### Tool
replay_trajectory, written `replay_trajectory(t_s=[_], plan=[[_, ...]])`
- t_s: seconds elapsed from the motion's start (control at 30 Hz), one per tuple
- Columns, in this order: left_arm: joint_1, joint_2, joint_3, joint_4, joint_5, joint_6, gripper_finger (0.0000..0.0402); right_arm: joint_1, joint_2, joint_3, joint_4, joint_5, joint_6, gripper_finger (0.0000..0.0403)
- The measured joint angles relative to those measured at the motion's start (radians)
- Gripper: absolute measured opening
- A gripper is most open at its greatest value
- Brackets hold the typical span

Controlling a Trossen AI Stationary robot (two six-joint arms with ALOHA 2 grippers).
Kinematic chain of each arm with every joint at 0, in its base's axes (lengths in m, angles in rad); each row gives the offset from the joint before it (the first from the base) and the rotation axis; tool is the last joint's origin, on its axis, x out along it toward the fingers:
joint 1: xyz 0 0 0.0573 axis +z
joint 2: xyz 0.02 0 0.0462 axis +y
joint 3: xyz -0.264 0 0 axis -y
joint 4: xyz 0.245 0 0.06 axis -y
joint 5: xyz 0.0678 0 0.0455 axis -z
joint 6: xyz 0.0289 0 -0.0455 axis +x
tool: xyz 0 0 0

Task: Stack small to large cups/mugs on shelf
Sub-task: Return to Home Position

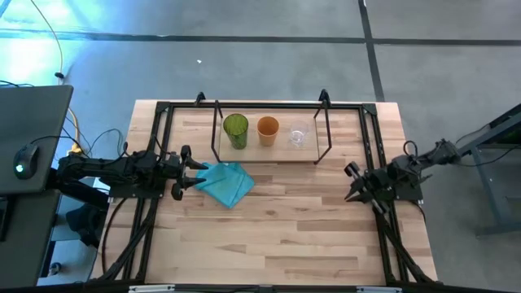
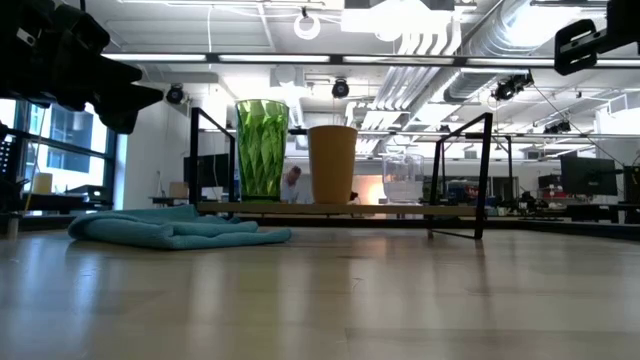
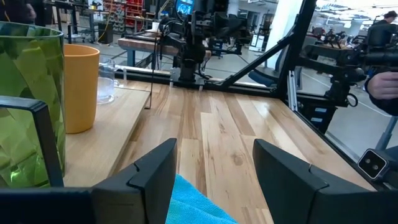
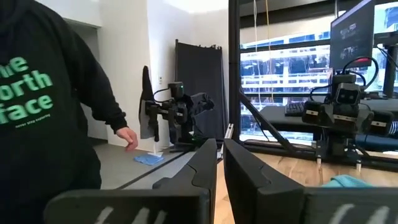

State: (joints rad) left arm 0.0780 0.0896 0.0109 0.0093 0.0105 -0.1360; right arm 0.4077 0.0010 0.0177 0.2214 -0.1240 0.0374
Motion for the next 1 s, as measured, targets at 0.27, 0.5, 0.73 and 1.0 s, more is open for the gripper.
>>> replay_trajectory(t_s=[0.27,0.5,0.73,1.0], plan=[[0.000,0.000,0.000,0.000,0.000,0.000,0.0200,-0.161,0.000,0.000,0.001,-0.134,0.020,0.0019],[0.000,0.000,0.000,0.000,0.000,0.000,0.0200,-0.298,0.000,0.000,0.001,-0.238,0.077,0.0019],[0.000,0.000,0.000,0.000,0.000,0.000,0.0200,-0.368,0.001,0.000,-0.015,-0.199,0.058,0.0019],[0.000,0.000,0.000,0.000,0.000,0.000,0.0200,-0.415,0.001,0.000,-0.109,-0.030,0.041,0.0019]])
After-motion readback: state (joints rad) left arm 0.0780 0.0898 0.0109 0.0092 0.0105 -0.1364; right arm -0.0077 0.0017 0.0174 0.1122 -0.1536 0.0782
